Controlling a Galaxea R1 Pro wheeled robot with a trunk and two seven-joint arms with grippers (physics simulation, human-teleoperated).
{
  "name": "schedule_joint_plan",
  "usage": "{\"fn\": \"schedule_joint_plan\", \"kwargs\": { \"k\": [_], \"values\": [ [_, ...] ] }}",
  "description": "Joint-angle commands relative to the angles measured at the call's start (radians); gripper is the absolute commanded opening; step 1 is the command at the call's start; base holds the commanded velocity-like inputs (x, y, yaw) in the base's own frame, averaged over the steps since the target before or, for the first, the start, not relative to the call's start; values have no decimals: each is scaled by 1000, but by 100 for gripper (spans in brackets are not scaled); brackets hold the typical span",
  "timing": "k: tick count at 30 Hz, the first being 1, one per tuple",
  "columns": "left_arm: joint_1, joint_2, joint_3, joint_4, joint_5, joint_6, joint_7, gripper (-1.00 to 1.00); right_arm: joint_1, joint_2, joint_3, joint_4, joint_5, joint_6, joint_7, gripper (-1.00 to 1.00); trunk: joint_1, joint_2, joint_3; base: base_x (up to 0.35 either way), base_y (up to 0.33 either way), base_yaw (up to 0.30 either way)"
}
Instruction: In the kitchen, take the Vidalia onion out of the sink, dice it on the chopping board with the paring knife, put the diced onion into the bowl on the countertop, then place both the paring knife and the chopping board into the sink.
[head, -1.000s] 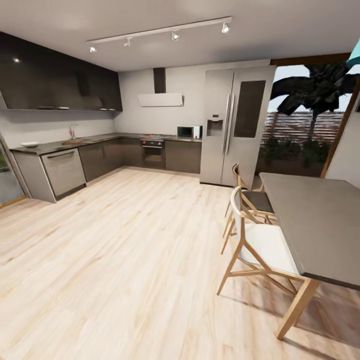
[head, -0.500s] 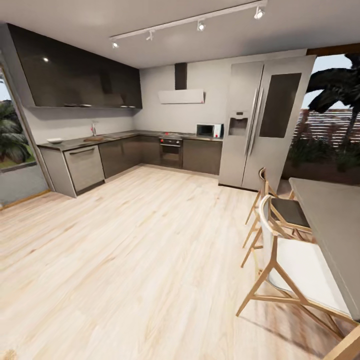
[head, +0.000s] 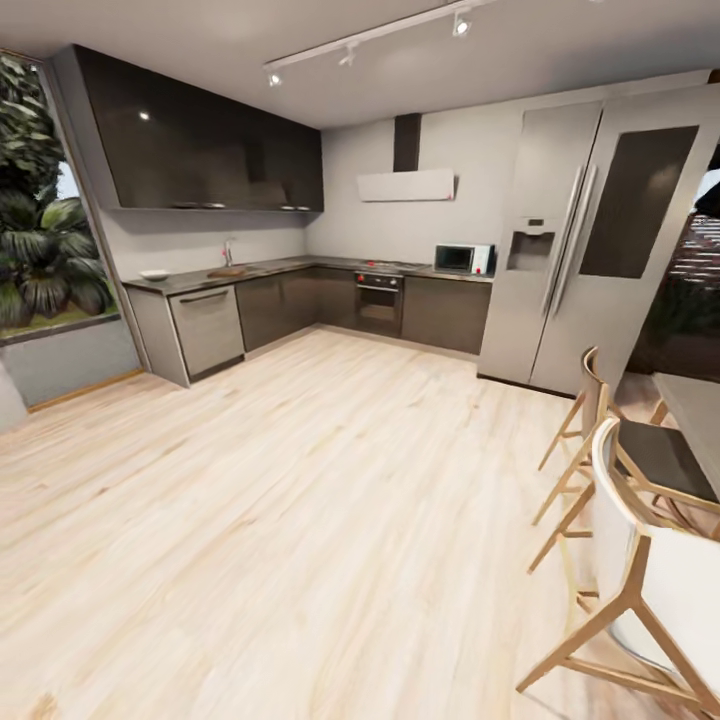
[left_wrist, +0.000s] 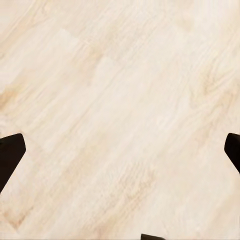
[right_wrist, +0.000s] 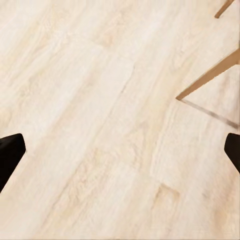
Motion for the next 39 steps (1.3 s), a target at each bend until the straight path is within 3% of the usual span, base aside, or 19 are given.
{"fn": "schedule_joint_plan", "kwargs": {
  "k": [1,26,39],
  "values": [
    [-1,0,0,1,1,-3,2,100,0,0,0,0,0,-3,-4,100,1,0,-2,328,0,229],
    [-1,0,0,2,1,-3,2,100,0,2,1,0,0,-9,-4,100,1,0,-7,329,-1,96],
    [-1,0,0,4,1,-3,2,100,0,2,1,0,0,-9,-4,100,1,0,-8,329,-106,56]
  ]
}}
